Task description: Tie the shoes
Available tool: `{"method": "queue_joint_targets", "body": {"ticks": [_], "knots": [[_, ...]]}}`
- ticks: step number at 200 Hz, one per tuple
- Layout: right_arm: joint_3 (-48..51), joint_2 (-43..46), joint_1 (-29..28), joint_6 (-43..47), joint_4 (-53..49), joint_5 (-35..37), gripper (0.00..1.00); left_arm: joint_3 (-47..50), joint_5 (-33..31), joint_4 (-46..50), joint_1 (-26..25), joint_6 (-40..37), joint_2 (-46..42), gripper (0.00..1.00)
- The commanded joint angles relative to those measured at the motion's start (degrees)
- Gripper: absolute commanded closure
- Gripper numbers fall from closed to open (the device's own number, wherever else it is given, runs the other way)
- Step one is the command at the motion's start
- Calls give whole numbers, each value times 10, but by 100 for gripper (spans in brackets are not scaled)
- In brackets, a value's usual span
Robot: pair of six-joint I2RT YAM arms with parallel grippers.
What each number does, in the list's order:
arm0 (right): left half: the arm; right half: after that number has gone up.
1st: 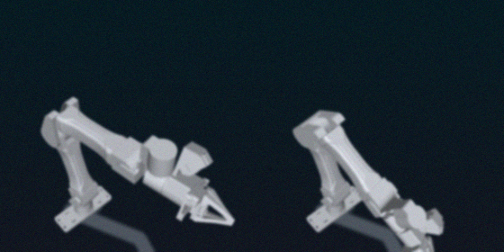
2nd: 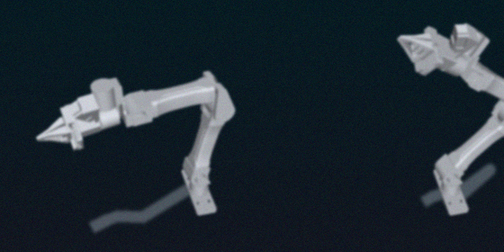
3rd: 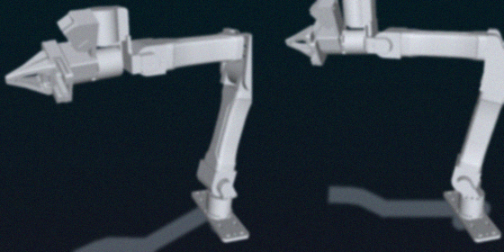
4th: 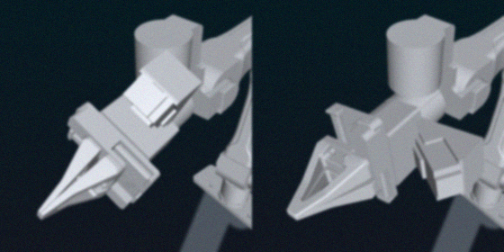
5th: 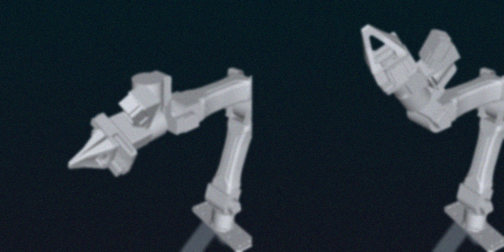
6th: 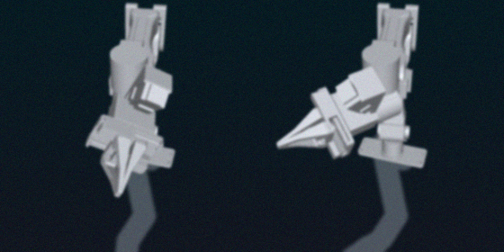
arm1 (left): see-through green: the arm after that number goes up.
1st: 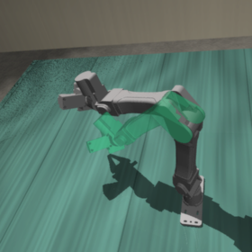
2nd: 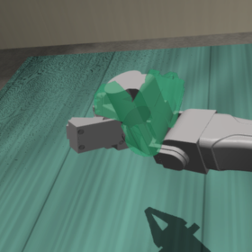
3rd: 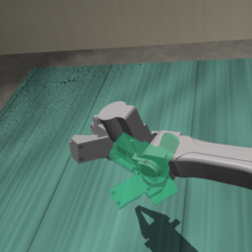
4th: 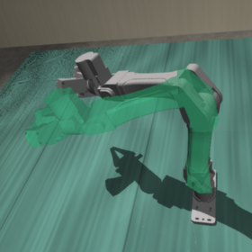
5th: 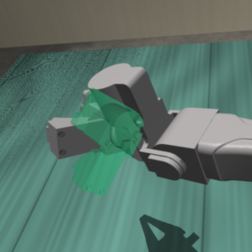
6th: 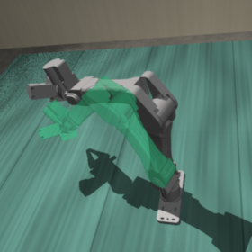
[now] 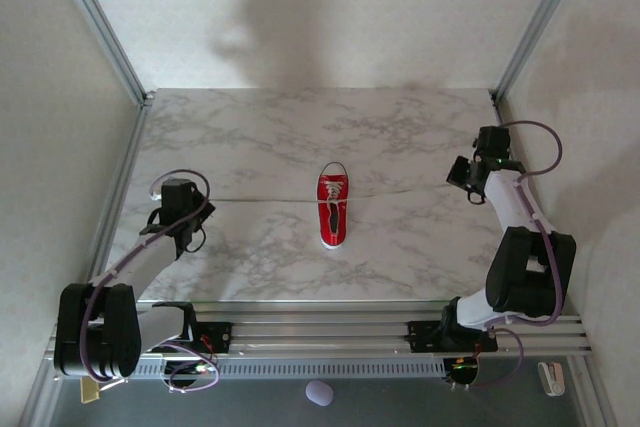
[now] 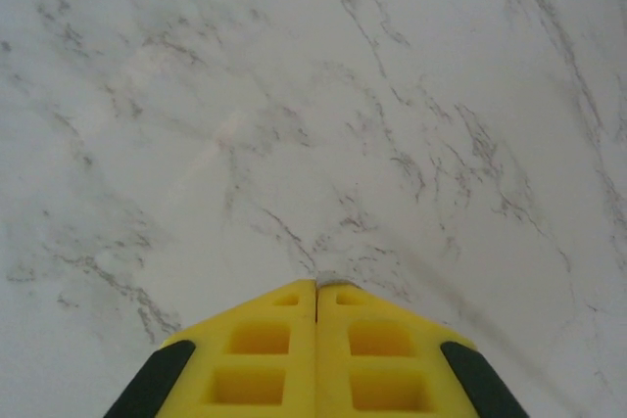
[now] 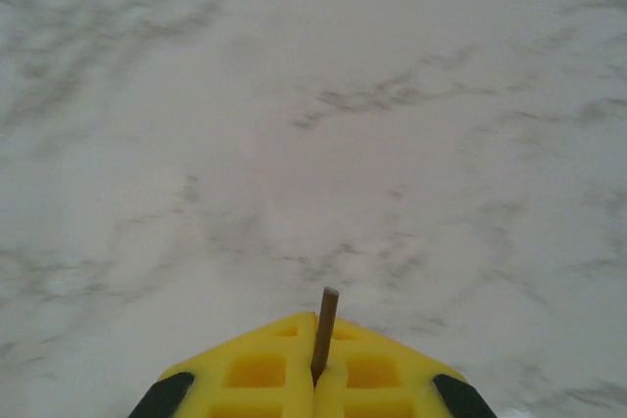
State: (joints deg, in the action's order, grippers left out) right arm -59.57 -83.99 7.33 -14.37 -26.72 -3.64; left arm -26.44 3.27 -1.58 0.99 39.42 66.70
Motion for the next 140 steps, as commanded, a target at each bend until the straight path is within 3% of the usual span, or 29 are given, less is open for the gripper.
{"method": "queue_joint_targets", "body": {"ticks": [1,8,27,44,68,91,112,140], "knots": [[15,46,-15,-18,50,-94,100,7,-2,-32,7,-22,-15,80],[17,57,-22,-23,48,-91,100,5,-6,-32,7,-25,-13,71],[20,82,-39,-38,27,-82,100,-11,6,-29,7,-34,7,29],[31,111,-55,-52,30,-106,100,-22,29,-41,4,-43,14,1],[31,154,-76,-85,54,-180,100,-57,72,-91,-55,-95,5,0],[18,173,-103,-138,107,-269,100,-110,121,-165,-173,-155,47,0],[11,182,-120,-191,154,-308,100,-159,145,-198,-270,-226,105,0],[3,176,-132,-252,194,-340,100,-194,212,-218,-332,-294,175,0]]}}
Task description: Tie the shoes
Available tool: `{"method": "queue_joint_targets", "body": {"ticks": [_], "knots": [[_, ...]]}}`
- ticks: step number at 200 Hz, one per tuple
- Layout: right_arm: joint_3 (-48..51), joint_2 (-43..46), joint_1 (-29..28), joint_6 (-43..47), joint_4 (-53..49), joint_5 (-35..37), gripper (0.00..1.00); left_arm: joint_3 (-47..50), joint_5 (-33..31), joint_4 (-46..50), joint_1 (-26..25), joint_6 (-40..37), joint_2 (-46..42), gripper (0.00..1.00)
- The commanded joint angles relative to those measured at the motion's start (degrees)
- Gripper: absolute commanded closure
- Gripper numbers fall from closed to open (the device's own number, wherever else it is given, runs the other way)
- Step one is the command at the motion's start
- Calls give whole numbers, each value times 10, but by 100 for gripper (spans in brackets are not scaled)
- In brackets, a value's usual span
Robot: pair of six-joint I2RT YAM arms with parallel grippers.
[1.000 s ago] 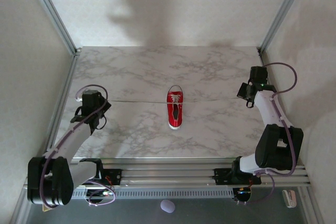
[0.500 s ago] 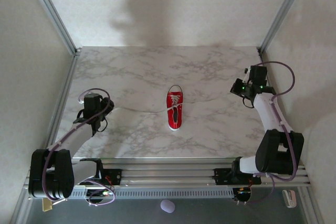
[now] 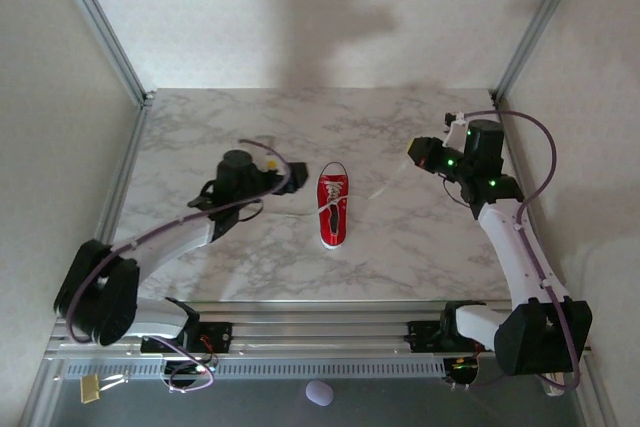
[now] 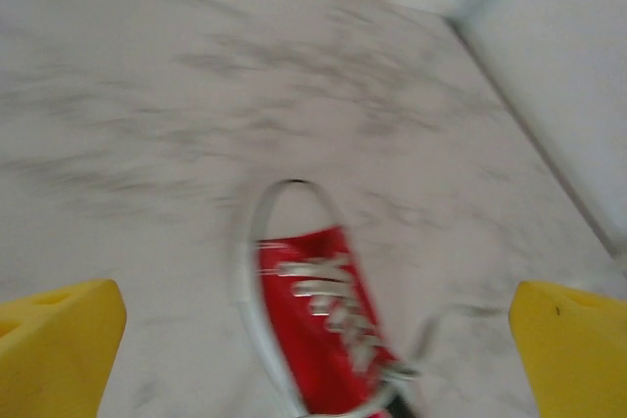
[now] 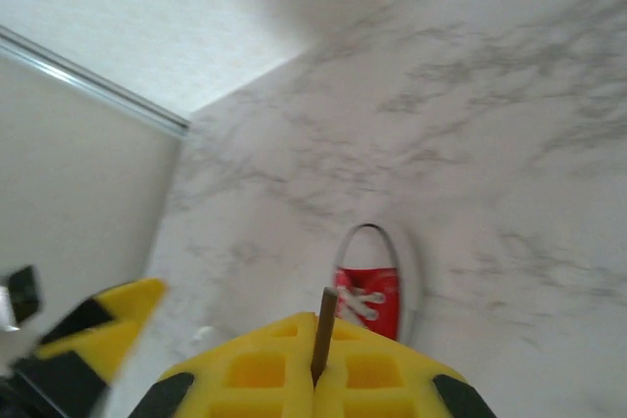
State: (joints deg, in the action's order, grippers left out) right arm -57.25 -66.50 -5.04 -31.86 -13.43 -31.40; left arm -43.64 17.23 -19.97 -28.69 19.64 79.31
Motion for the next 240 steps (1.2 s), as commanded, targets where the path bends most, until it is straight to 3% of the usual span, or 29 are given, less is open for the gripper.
{"method": "queue_joint_targets", "body": {"ticks": [1,24,61,139,165,195,209,240], "knots": [[-21,1,-9,-78,62,-63,100,-23,73,-33,-37,-99,52,0],[-15,0,-20,-112,126,-94,100,-63,87,-11,-74,-146,98,0],[-33,1,-22,-148,162,-94,100,-114,97,30,-92,-180,141,0],[-60,-5,-32,-157,144,-92,100,-173,104,85,-107,-207,209,6],[-62,-4,-36,-151,135,-90,100,-184,83,81,-109,-199,223,24],[-69,4,-36,-114,78,-57,100,-184,73,78,-108,-192,218,59],[-75,8,-36,-72,11,-5,100,-177,71,78,-107,-188,211,70],[-59,-16,-42,21,-131,186,100,-144,80,61,-100,-162,188,89]]}}
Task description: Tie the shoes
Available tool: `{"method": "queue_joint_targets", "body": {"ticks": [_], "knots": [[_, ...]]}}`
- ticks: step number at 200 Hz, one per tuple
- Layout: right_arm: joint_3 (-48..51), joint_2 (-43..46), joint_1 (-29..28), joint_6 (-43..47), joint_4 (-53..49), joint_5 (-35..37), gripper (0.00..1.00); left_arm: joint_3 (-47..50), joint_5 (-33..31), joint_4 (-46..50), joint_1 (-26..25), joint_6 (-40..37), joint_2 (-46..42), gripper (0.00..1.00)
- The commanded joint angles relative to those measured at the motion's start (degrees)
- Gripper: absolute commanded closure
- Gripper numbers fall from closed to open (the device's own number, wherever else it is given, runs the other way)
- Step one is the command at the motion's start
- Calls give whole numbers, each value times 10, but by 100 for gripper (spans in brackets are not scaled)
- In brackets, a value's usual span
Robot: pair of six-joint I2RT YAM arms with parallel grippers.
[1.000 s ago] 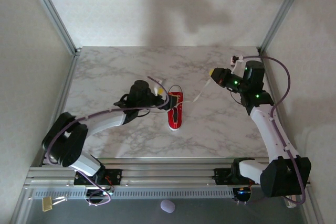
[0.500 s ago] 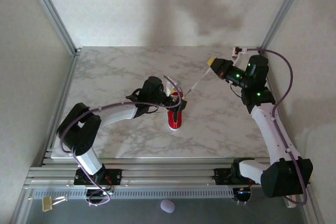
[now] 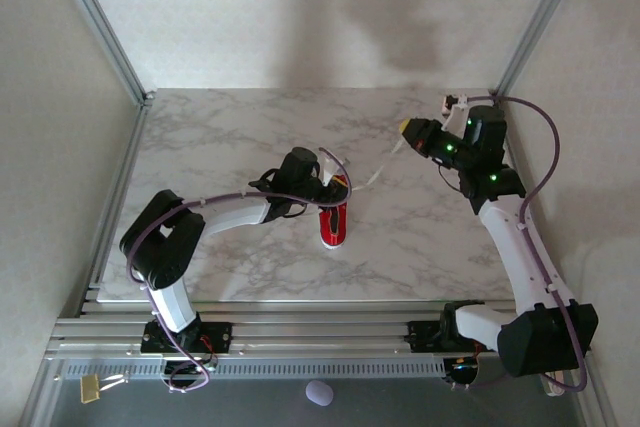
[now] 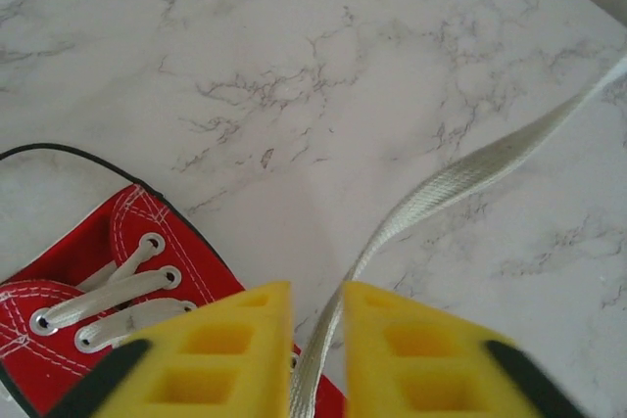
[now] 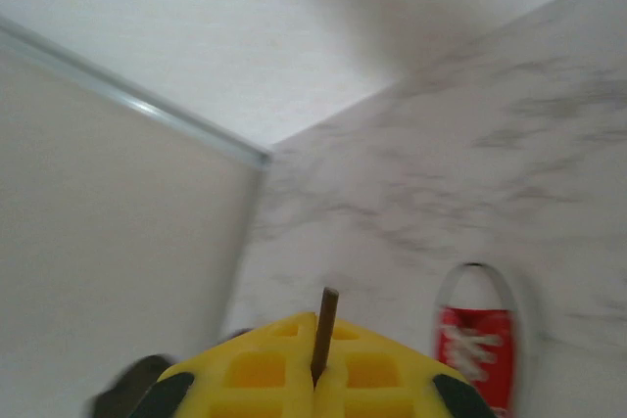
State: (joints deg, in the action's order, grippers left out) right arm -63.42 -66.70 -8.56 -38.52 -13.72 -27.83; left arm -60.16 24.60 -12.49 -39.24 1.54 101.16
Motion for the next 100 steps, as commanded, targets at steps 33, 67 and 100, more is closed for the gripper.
{"method": "queue_joint_targets", "body": {"ticks": [33,67,100], "knots": [[76,-84,-24,110,-110,190,100,41,39,-40,26,62,-34,99],[113,-104,-63,101,-63,204,100,47,60,-50,32,71,-35,82],[52,-49,-66,121,-97,232,100,29,72,-31,33,45,-30,60]]}}
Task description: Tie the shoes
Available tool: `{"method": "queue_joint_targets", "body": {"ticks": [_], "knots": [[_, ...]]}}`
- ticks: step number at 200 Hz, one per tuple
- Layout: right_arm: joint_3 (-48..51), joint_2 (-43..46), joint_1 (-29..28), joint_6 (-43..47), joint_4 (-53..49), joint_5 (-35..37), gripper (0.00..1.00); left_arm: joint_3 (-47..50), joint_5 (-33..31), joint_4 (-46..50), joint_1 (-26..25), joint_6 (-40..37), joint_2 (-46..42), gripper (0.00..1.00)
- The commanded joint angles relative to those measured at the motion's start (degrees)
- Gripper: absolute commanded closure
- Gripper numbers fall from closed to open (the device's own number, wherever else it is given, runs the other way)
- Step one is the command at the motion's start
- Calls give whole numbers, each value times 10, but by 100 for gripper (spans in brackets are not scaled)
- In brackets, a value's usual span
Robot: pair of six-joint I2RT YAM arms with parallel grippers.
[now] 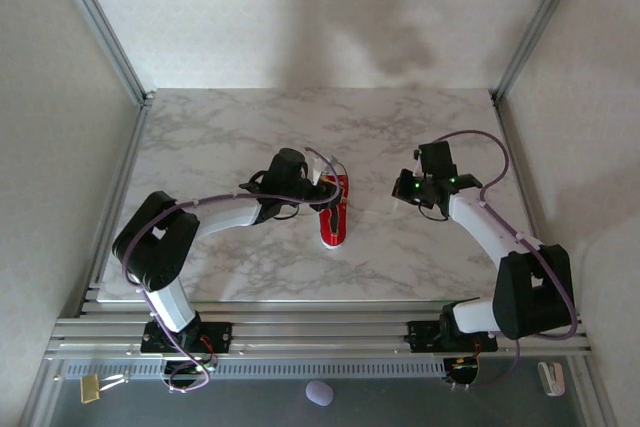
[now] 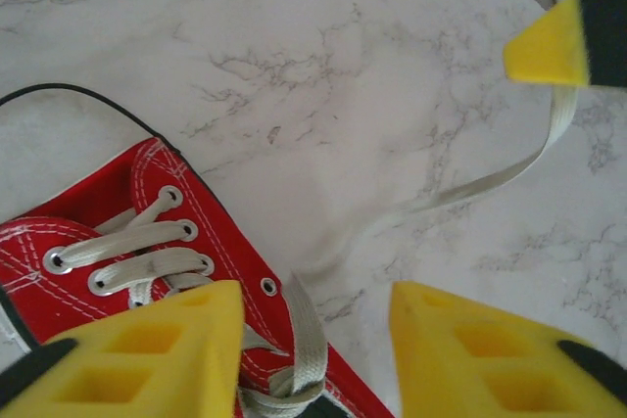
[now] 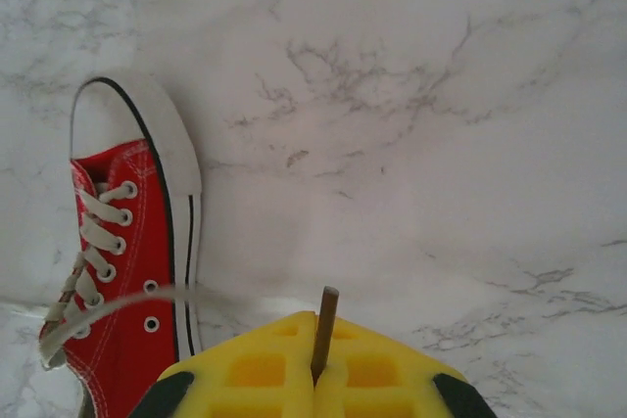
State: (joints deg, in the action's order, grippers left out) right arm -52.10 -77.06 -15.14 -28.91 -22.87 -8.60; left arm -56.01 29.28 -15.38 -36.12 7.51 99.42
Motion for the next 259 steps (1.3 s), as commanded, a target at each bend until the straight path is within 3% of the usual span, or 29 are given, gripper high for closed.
{"method": "queue_joint_targets", "body": {"ticks": [1,9,17,47,55,69,106,149,213,259], "knots": [[-63,56,0,26,-7,40,100,-13,25,-1,2,-15,-12,61],[-84,67,0,31,-19,45,100,-20,22,5,2,-19,-9,69],[-104,74,0,34,-32,44,100,-25,22,11,2,-23,-7,67],[-146,86,-1,19,-32,-17,100,-35,47,19,0,-38,-4,26],[-151,89,-1,11,-23,-35,100,-37,54,21,1,-42,-4,20],[-160,93,-1,-3,-6,-61,100,-40,64,26,0,-49,-3,14],[-194,92,-1,-25,11,-108,100,-53,61,40,0,-57,13,13],[-204,99,-1,-54,43,-155,100,-62,70,35,-2,-55,28,21],[-229,96,-1,-66,47,-167,100,-56,85,28,-3,-52,32,29],[-229,98,-1,-62,34,-159,100,-60,84,24,-3,-48,39,68]]}}
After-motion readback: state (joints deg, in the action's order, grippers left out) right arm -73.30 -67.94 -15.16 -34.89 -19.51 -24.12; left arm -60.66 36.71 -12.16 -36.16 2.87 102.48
